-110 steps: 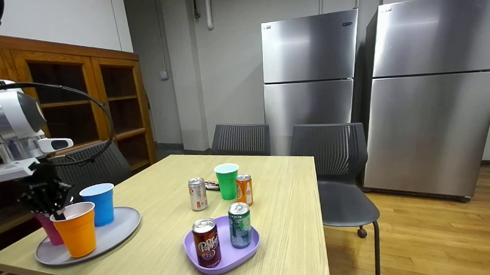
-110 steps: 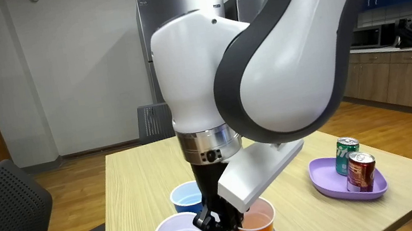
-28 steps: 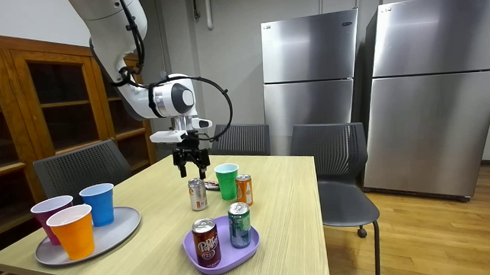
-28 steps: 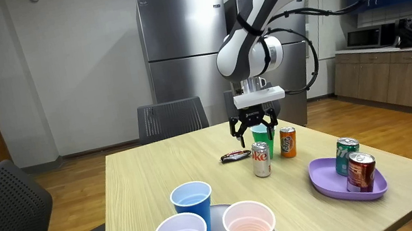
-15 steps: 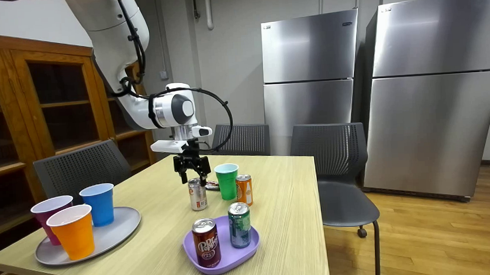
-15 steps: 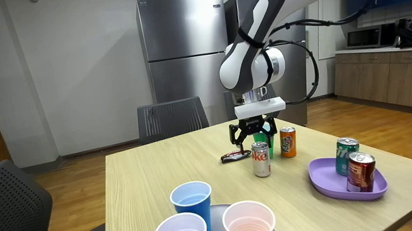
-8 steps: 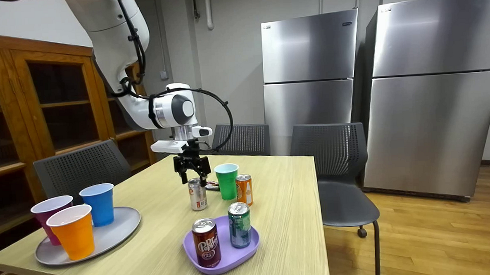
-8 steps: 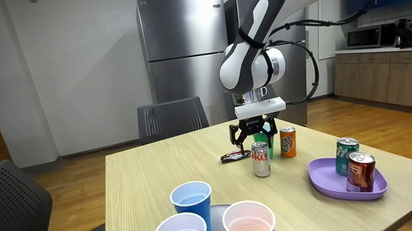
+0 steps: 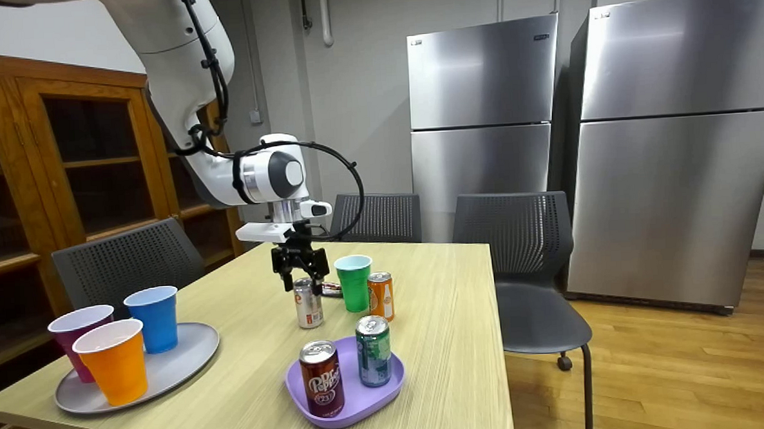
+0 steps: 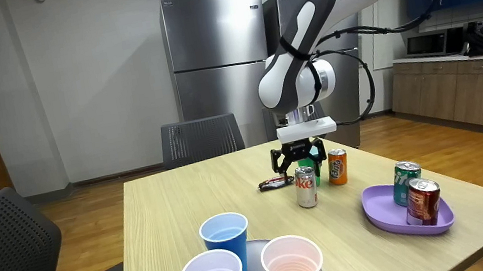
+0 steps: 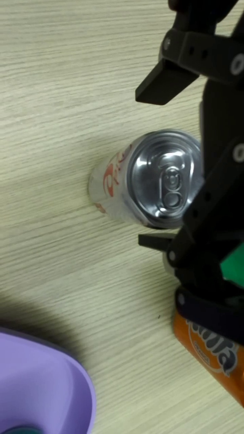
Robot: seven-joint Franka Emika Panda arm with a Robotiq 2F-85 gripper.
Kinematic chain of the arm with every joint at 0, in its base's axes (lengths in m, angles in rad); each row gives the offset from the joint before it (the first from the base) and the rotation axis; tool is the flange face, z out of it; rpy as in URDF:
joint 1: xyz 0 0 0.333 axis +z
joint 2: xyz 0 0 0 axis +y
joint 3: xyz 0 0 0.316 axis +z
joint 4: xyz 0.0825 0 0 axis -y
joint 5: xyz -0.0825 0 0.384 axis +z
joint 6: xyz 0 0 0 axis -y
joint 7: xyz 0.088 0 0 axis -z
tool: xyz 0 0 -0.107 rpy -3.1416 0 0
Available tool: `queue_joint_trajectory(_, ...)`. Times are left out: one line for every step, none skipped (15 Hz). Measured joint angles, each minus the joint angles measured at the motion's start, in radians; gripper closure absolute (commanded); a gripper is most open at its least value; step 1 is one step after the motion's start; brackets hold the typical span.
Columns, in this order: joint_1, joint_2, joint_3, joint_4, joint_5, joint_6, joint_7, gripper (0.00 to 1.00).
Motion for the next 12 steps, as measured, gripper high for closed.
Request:
queue_joint_trajectory(0.000, 0.000, -0.001, 0.000, 0.000, 0.000, 0.000, 0.42)
queue_joint_trajectory(0.000, 0.000, -0.002, 0.000, 0.000, 0.000, 0.000, 0.49)
queue_joint_trajectory(0.000, 0.000, -0.004, 0.000, 0.000, 0.000, 0.000, 0.58)
queue_joint_trajectory(0.000, 0.000, -0.005, 0.000, 0.000, 0.001, 0.000, 0.61)
queue_joint_trajectory(0.000, 0.000, -0.005, 0.000, 0.000, 0.002, 0.000, 0.61)
queue_joint_trajectory(0.000, 0.000, -0.005, 0.000, 0.000, 0.002, -0.001, 0.61)
queue_joint_trajectory(0.000, 0.000, -0.005, 0.000, 0.000, 0.002, -0.001, 0.61)
queue_joint_trajectory(0.000, 0.000, -0.005, 0.000, 0.000, 0.003, -0.002, 0.61)
queue_joint_trajectory(0.000, -0.001, -0.005, -0.001, -0.001, 0.003, -0.003, 0.61)
queue_joint_trajectory(0.000, -0.001, -0.005, -0.001, -0.001, 0.003, -0.004, 0.61)
queue_joint_trajectory(0.000, -0.003, -0.005, -0.004, -0.001, 0.004, -0.008, 0.61)
queue_joint_trajectory(0.000, -0.005, -0.005, -0.008, -0.001, 0.005, -0.015, 0.61)
